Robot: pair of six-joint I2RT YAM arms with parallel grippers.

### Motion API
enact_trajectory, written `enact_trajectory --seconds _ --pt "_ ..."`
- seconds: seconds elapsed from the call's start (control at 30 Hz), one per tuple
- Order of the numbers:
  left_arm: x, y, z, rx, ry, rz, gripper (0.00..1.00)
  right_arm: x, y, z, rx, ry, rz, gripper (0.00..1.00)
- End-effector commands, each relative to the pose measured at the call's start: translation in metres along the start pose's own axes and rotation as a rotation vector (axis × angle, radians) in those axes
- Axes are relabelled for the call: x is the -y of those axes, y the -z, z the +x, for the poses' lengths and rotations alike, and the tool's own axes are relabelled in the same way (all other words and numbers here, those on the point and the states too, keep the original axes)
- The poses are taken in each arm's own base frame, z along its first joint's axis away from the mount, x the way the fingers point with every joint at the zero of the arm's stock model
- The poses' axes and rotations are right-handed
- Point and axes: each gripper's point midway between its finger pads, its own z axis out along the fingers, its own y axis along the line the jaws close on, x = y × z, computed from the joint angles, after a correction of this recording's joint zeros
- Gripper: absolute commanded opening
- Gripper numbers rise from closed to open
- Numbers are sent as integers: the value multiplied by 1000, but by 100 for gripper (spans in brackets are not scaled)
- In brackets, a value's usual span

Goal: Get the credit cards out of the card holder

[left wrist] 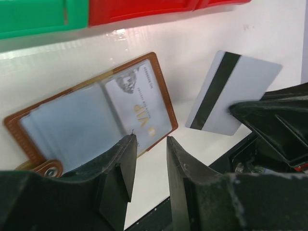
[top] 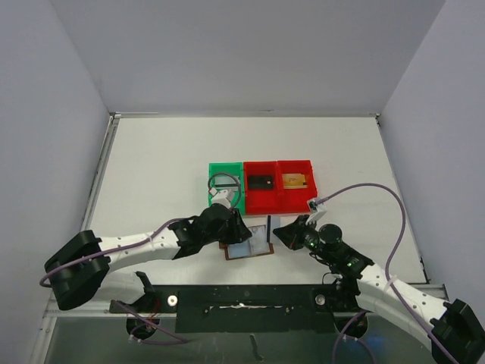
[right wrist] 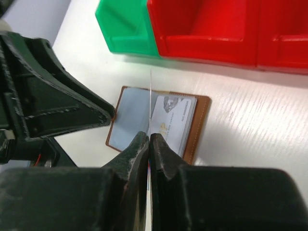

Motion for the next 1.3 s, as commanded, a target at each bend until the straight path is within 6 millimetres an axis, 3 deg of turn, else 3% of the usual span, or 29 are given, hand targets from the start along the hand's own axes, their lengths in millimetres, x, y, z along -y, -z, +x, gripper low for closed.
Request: enact_trajectory --seconds 0.0,0.13,0.23,0.37,0.5,0.67,0.9,1.03,1.27 --pt "41 -18 -10 12 0 122 31 -7 8 -39 199 46 -9 1" --pt "29 -34 -6 18 26 75 31 0 12 -40 216 57 18 1" --pt "6 -40 6 -13 20 -16 31 -1 12 -37 202 58 17 1" --pt "-30 -34 22 -29 42 -112 28 0 10 -32 177 54 16 1" --pt "-48 -21 26 0 97 -117 26 -17 7 -32 173 73 -76 2" --pt "-48 -3 10 59 97 -120 26 -37 7 -33 155 136 -165 1" --pt "-28 19 -13 104 70 -31 27 -46 13 -44 202 235 -199 0" --pt "-35 31 -23 103 59 -42 29 -55 20 -50 263 283 -259 0" --pt "-47 62 -63 138 19 -66 35 -57 26 -64 318 291 -239 0"
